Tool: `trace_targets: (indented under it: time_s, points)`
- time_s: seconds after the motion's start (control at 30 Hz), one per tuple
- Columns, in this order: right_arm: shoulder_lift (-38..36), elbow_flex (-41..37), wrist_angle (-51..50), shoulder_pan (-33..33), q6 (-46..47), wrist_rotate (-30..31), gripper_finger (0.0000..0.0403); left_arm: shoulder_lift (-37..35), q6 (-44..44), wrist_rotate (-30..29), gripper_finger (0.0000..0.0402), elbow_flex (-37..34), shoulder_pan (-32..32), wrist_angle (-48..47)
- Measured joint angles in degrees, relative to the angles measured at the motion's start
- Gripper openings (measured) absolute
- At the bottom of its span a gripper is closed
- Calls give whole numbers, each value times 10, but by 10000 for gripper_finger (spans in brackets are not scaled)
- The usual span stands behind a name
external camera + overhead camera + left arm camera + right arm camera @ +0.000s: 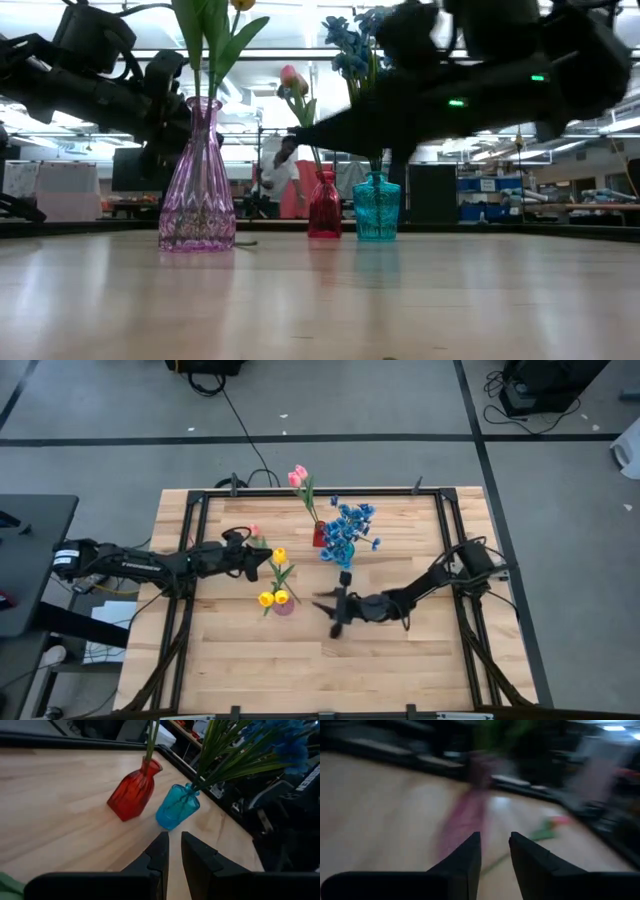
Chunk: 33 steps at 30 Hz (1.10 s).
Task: Sort flowers into vase by color
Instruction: Move the purple vase to the top right of the table
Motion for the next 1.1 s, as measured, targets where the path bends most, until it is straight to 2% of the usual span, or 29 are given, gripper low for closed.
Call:
trace_targets:
  time_s: [0.03,0.1,0.13,0.3,0.4,0.57,0.67,0.87,1.1]
  points:
    - [7,12,2,-1,-4,27,120,0,8,0,54,0,0,1]
    - [13,31,-3,-8,-15,35,133,0,16,0,54,0,0,4]
    - [13,38,-12,-12,-12,22,142,0,24,0,54,0,0,4]
    - [8,76,-36,-44,40,-136,201,0,50,1,54,0,-1,-1]
    - [12,97,-51,-57,42,-158,248,0,46,3,54,0,-2,-8]
    - [12,142,-130,-81,74,-179,327,0,37,3,54,0,-2,-4]
    - [34,175,-140,-87,88,-192,357,0,42,3,54,0,-2,-6]
    - [119,252,-145,-85,90,-150,365,0,60,16,54,0,-2,-13]
    - [141,279,-114,-85,94,-161,321,0,70,44,54,0,-2,-13]
